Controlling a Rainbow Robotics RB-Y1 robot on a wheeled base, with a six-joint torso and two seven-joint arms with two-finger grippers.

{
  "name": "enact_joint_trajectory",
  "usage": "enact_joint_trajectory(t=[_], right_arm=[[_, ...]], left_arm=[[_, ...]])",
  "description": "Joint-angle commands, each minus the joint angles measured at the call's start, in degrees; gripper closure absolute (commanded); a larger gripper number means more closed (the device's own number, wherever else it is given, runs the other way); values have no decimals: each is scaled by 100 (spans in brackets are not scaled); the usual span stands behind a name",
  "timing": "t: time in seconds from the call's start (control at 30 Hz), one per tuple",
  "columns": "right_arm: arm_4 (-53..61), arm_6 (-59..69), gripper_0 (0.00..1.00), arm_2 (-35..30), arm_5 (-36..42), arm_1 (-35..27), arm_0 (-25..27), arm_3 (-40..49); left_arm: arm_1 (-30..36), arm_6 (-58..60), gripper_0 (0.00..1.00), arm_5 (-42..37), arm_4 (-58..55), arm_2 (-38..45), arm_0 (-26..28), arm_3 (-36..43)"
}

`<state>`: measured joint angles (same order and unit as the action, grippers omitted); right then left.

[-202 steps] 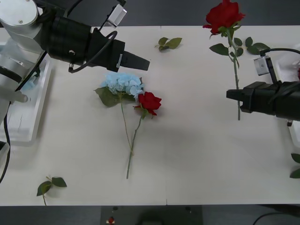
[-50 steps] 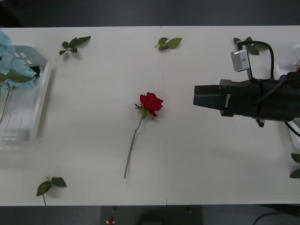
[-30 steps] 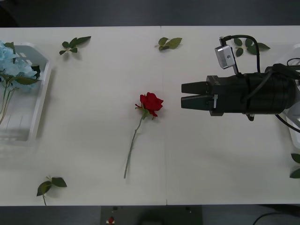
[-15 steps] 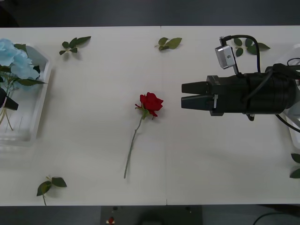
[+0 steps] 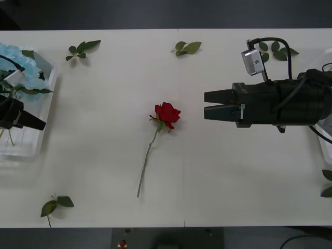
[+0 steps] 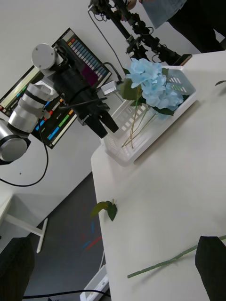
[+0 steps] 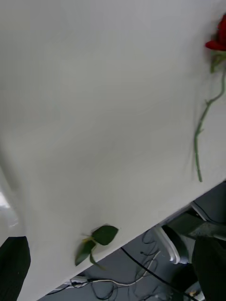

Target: Put the red flowers into the right box and the blue flowers into the left box

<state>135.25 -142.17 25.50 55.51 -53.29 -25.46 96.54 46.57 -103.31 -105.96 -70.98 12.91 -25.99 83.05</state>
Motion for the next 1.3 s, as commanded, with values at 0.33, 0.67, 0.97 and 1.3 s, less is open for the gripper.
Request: enact_joint_trajectory(t=[0.33, 0.67, 0.97, 1.3], right_arm=[[98, -285, 0, -45, 21, -199, -73, 163], [116, -320, 0, -36, 21, -199, 6, 155], [168, -426, 0, -36, 21, -199, 41, 163], [186, -487, 0, -27, -32, -199, 41, 163]], left_arm=[[-543, 303, 0, 1648, -364, -1801, -187, 1082], [-983, 1612, 0, 2685, 647, -3216, -371, 1996], [-1545, 2570, 0, 2729, 1763, -3972, -846, 1996], [-1668, 3713, 0, 3046, 2730, -4622, -1118, 1934]])
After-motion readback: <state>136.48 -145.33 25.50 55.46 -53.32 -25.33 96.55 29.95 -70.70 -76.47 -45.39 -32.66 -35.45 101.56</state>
